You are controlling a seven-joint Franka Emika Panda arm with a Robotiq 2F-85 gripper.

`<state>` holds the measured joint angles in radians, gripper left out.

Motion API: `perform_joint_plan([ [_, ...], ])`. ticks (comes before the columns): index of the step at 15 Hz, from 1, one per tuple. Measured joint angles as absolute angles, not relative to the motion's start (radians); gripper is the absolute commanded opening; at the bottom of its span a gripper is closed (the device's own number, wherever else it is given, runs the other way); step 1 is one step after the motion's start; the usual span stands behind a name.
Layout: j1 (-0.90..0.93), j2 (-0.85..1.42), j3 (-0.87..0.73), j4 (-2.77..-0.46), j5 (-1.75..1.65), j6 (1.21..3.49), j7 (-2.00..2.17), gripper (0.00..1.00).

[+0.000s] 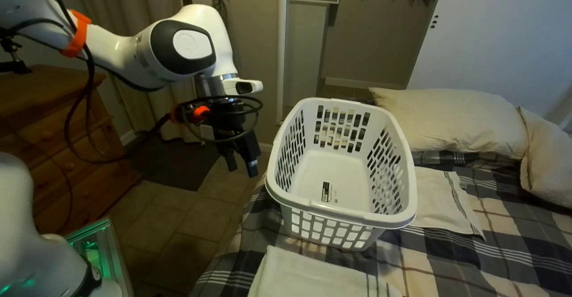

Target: Put the towel on the side of the laundry basket

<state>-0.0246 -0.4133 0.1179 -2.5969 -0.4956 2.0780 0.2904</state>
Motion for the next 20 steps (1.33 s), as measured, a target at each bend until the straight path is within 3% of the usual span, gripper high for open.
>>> perform_joint_plan([
  [8, -0.103, -0.339, 0.131, -2.76, -0.612, 2.485, 0.526, 1.0],
  [16, -0.147, -0.151, 0.115, -2.751, -0.672, 2.504, 0.704, 1.0],
  [20, -0.152, -0.117, 0.098, -2.74, -0.883, 2.505, 0.963, 1.0],
])
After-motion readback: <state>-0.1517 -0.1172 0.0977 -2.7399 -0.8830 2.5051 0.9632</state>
